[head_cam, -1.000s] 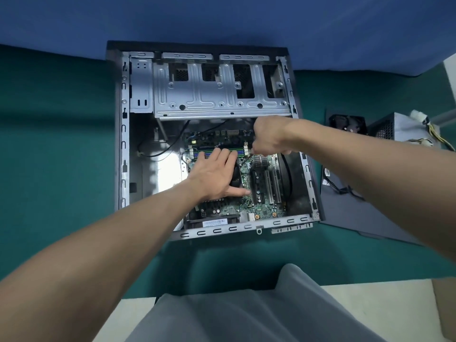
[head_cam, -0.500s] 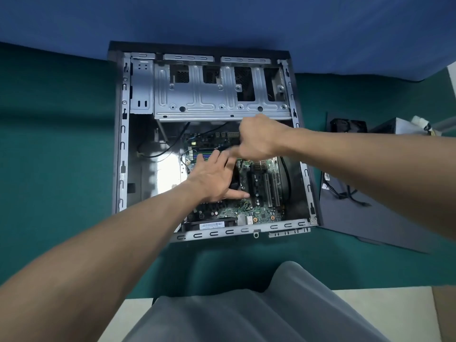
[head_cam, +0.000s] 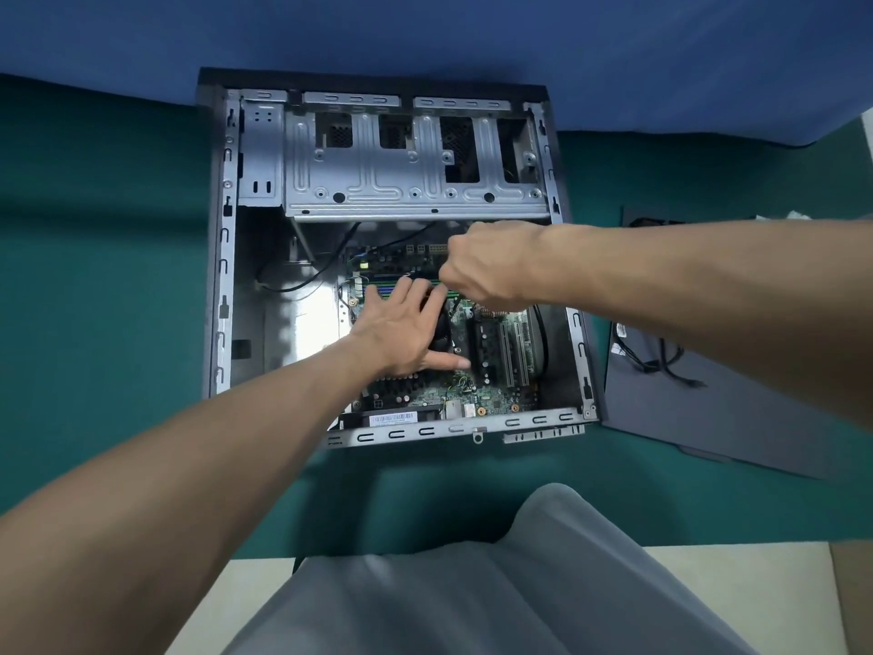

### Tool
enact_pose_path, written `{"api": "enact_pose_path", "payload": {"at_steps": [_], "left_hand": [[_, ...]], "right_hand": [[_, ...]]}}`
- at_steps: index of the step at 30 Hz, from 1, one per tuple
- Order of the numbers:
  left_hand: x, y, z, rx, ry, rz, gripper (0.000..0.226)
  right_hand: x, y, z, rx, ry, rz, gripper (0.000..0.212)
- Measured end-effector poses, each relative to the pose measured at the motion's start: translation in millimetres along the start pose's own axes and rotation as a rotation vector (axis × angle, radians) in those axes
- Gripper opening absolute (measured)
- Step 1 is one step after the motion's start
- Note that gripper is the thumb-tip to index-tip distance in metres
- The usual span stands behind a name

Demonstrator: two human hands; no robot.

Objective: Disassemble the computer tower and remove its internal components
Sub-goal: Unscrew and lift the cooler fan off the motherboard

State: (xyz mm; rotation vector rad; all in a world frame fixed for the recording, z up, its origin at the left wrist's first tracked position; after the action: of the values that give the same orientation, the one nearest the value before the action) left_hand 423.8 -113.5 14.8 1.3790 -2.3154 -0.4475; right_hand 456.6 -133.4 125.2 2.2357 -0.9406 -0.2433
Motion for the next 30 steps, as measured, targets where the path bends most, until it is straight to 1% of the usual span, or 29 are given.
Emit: {"api": "enact_pose_path", "payload": {"at_steps": [2, 4, 6, 8, 9, 10, 11, 12, 14, 15, 16, 18, 19, 21, 22, 23, 24, 26, 27, 28, 30], "left_hand": [[-4, 4, 4, -0.021, 0.073, -0.064, 0.109], [-8, 7, 8, -0.054, 0.169, -0.125, 0.108], [-9, 6, 9, -0.081, 0.236, -0.136, 0.105], [-8, 4, 10, -0.106, 0.331, -0.12, 0.106], [-8, 3, 10, -0.112, 0.37, -0.111, 0.107], [-8, 2, 10, -0.12, 0.402, -0.101, 0.107], [-8, 1, 10, -0.131, 0.43, -0.091, 0.106], [-9, 0, 10, -0.144, 0.456, -0.084, 0.105], [-11, -1, 11, -0.162, 0.48, -0.084, 0.103], [-12, -1, 12, -0.169, 0.48, -0.089, 0.102], [-11, -2, 12, -0.173, 0.476, -0.096, 0.101], [-11, -4, 14, -0.169, 0.457, -0.114, 0.1], [-11, -4, 15, -0.166, 0.45, -0.121, 0.1], [-12, -5, 16, -0.163, 0.45, -0.136, 0.099], [-13, -5, 16, -0.164, 0.451, -0.143, 0.099], [-13, -5, 16, -0.165, 0.452, -0.148, 0.099], [-13, -4, 16, -0.165, 0.452, -0.151, 0.098], [-13, -3, 15, -0.153, 0.459, -0.147, 0.096], [-12, -2, 14, -0.144, 0.463, -0.146, 0.095], [-12, -2, 12, -0.138, 0.463, -0.144, 0.094], [-12, 0, 11, -0.135, 0.462, -0.145, 0.095]], "right_hand": [[-2, -2, -3, 0.023, 0.009, -0.04, 0.035], [1, -6, -1, 0.012, -0.162, -0.023, 0.039], [12, -7, 4, -0.006, -0.415, 0.089, 0.037], [36, -5, 21, -0.073, -0.807, 0.316, 0.031], [44, -1, 36, -0.153, -0.987, 0.443, 0.026], [47, 3, 49, -0.255, -1.063, 0.53, 0.023], [47, 7, 58, -0.346, -1.062, 0.573, 0.024], [47, 7, 63, -0.397, -1.027, 0.591, 0.027], [43, 3, 61, -0.406, -0.962, 0.57, 0.031], [42, 0, 54, -0.362, -0.914, 0.527, 0.03], [41, -6, 45, -0.283, -0.823, 0.462, 0.029], [33, -6, 20, -0.117, -0.497, 0.317, 0.018], [25, -4, 10, -0.064, -0.37, 0.258, 0.015], [8, 1, -2, -0.006, -0.151, 0.13, 0.032], [-2, 0, -6, 0.015, -0.016, 0.027, 0.038], [-5, 1, -9, 0.024, 0.03, -0.013, 0.04], [-10, -2, -12, 0.055, 0.144, -0.08, 0.039], [-14, -5, -11, 0.052, 0.108, -0.145, 0.03], [-12, -8, -9, 0.028, -0.014, -0.129, 0.029], [-8, -11, -8, 0.023, -0.144, -0.081, 0.032], [15, -14, 3, -0.031, -0.467, 0.127, 0.036]]}}
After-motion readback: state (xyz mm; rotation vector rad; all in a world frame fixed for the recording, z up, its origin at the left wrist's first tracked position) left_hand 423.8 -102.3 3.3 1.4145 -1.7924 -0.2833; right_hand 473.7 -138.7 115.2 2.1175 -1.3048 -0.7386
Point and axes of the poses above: each hand's wrist, its own y-axis away from the middle knuckle, its own z-axis out of the palm, x = y × z, the point moved 10 cm from there along -y, towards the middle knuckle, and after that the axes turned 4 degrees about -x, right-handed, at the moved point
